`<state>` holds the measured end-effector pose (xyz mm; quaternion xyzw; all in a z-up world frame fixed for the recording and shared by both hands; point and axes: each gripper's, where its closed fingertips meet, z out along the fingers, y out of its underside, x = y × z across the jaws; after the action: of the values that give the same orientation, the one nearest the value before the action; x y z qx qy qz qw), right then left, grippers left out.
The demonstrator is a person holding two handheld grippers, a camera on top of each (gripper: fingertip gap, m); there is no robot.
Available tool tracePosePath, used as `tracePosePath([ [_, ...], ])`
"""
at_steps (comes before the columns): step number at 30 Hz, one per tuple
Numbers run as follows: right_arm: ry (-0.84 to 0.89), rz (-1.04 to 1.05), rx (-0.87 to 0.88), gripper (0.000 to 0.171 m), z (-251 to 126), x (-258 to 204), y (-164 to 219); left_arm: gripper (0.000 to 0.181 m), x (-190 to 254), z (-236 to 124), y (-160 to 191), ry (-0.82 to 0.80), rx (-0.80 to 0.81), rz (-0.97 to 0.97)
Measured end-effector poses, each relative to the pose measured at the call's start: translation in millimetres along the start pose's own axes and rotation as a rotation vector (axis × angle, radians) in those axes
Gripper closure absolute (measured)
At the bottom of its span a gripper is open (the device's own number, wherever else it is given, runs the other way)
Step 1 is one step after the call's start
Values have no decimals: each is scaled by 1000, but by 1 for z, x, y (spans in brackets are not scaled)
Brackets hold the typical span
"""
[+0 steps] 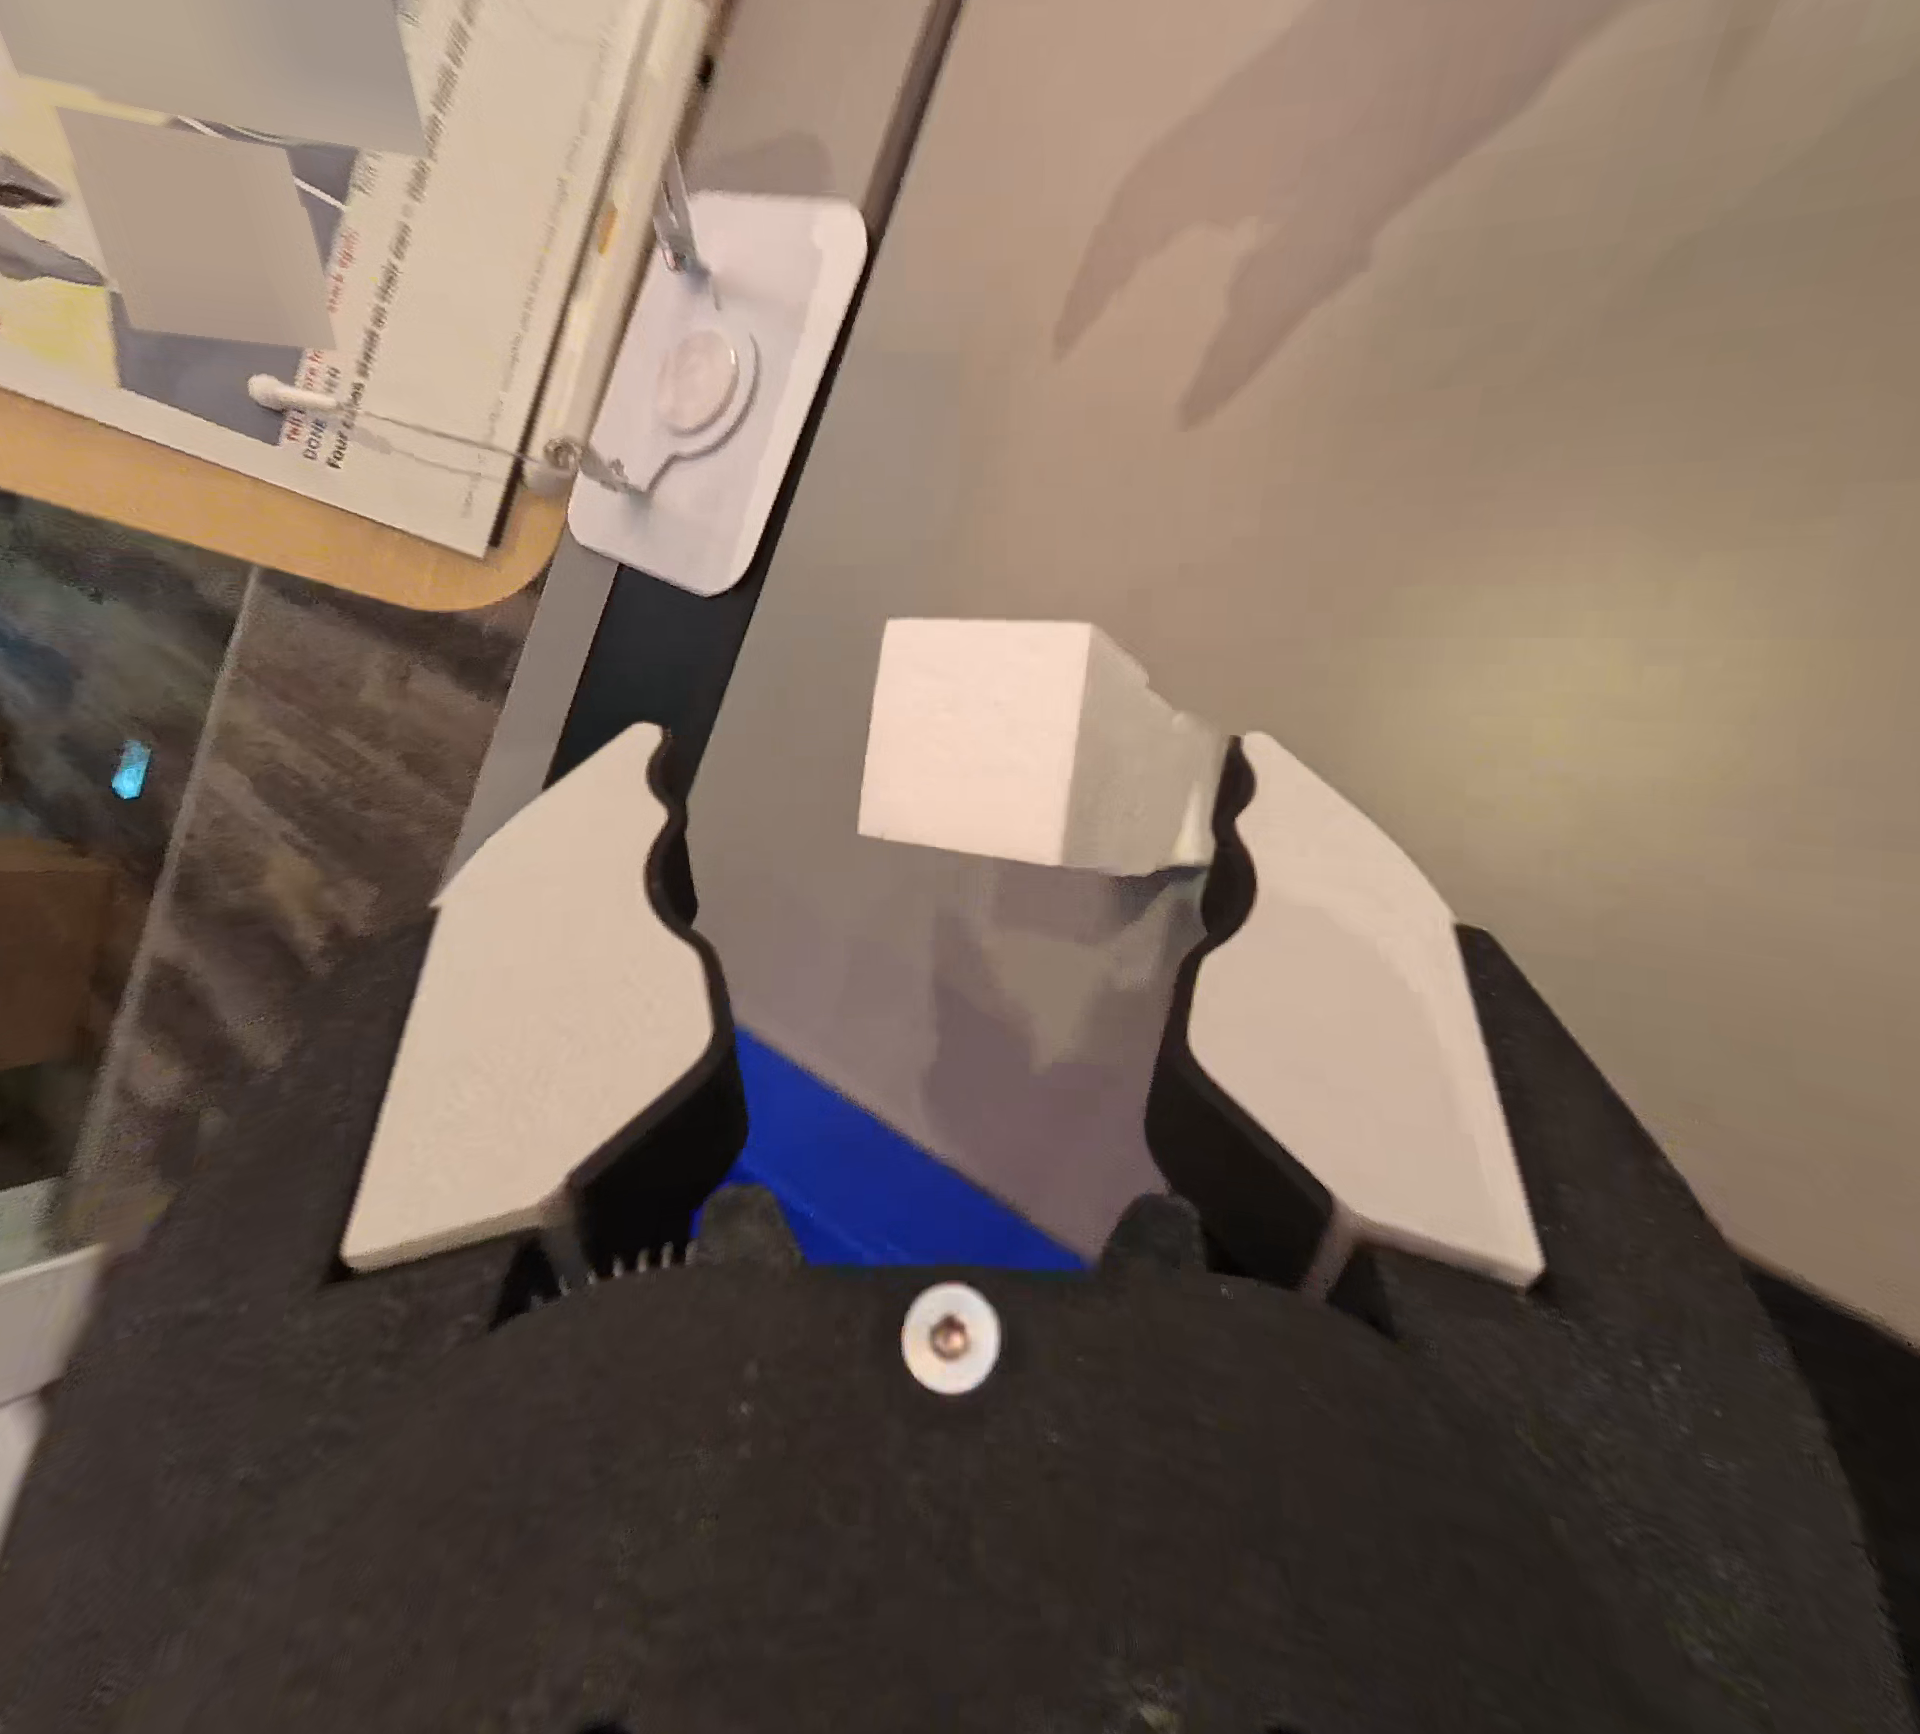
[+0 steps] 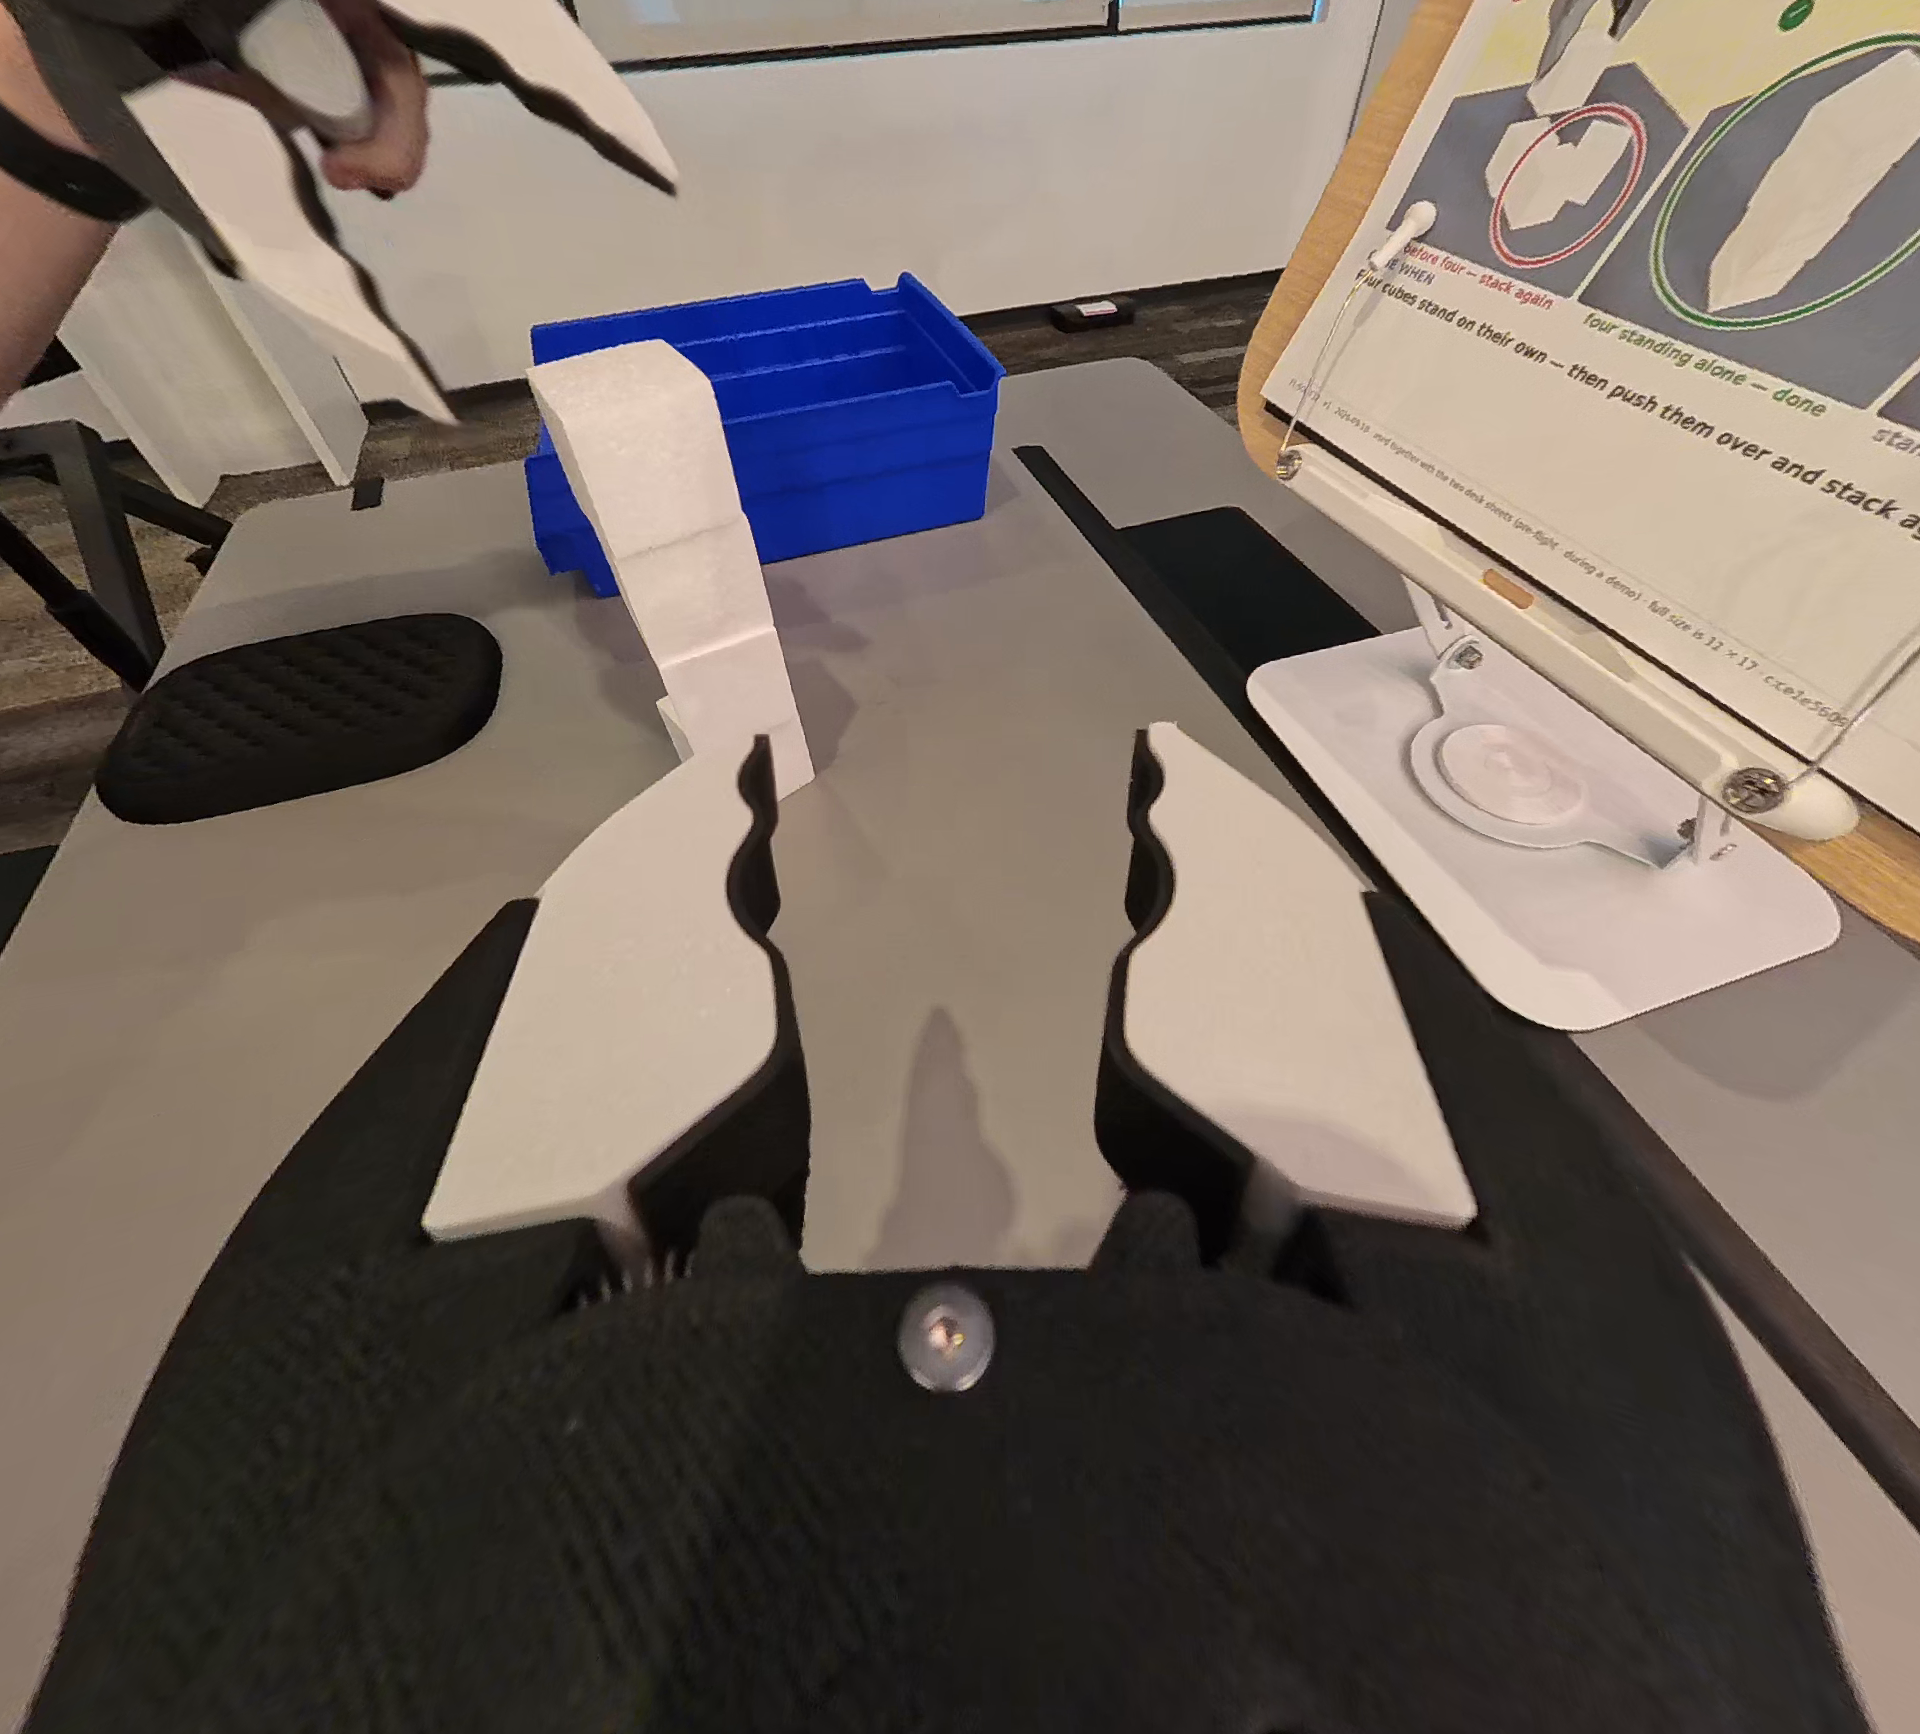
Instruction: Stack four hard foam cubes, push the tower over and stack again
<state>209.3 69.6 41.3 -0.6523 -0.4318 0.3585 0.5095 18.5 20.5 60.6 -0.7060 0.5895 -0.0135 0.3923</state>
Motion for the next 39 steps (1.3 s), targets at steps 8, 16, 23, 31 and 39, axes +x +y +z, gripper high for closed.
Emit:
tracePosePath([
  [8,55,50,70,105,-28,22,-9,158,8,-51,37,-366,450,-525],
  [16,370,120,-33,112,-113,69,-8,181,47,38,121,-342,164,-924],
  [23,554,268,-25,127,-228,68,-7,181,53,93,149,-147,-127,-1162],
  [31,569,348,144,129,-283,62,-12,181,34,124,136,-92,-130,-1214],
  [39,567,321,-2,129,-254,68,3,181,47,152,40,-160,-199,-774],
])
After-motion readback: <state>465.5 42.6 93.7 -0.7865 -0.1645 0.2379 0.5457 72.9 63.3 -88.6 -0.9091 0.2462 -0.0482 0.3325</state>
